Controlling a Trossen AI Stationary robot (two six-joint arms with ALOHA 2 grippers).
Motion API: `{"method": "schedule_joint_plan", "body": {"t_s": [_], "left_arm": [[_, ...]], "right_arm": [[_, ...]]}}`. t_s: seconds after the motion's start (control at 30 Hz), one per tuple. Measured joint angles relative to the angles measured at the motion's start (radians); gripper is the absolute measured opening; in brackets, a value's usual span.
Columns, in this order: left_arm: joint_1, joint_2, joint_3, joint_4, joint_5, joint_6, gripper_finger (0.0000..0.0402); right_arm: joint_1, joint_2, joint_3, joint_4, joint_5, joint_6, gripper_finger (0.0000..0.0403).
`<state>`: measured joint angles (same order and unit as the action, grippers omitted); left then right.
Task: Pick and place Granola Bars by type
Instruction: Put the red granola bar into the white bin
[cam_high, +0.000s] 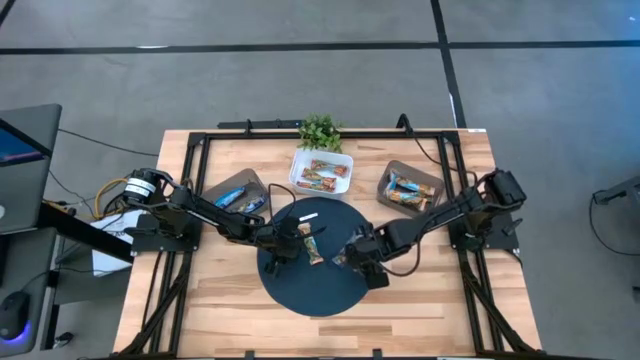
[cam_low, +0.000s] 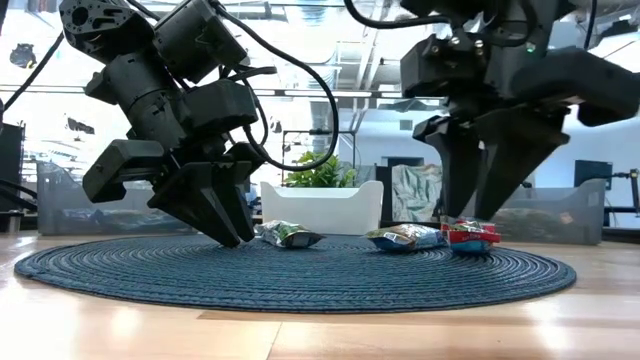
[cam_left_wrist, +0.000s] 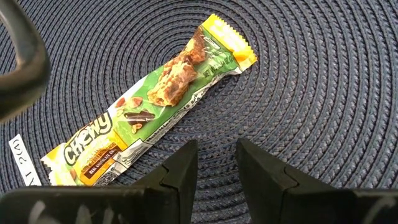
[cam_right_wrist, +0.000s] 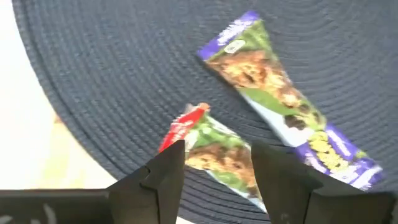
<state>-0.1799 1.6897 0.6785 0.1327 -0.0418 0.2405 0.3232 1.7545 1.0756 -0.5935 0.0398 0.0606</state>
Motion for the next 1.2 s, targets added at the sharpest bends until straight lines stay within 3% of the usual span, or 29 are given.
{"method": "schedule_joint_plan", "body": {"t_s": [0.87,1.0,1.2], "left_arm": [[0.0,0.0,0.0,0.001,0.0,0.0,0.0107],[0.0,0.0,0.0,0.002,-0.001,0.0,0.0107],[0.0,0.0,0.0,0.001,-0.001,0.0,0.0107]], "right_arm": [[-0.059,-0.001,-0.071,0.046,0.009,0.074,0.0134],[-0.059,-0.001,-0.071,0.044,0.008,0.073,0.0102],[-0.056,-0.001,-0.072,0.038,0.007,0.06,0.0016]]}}
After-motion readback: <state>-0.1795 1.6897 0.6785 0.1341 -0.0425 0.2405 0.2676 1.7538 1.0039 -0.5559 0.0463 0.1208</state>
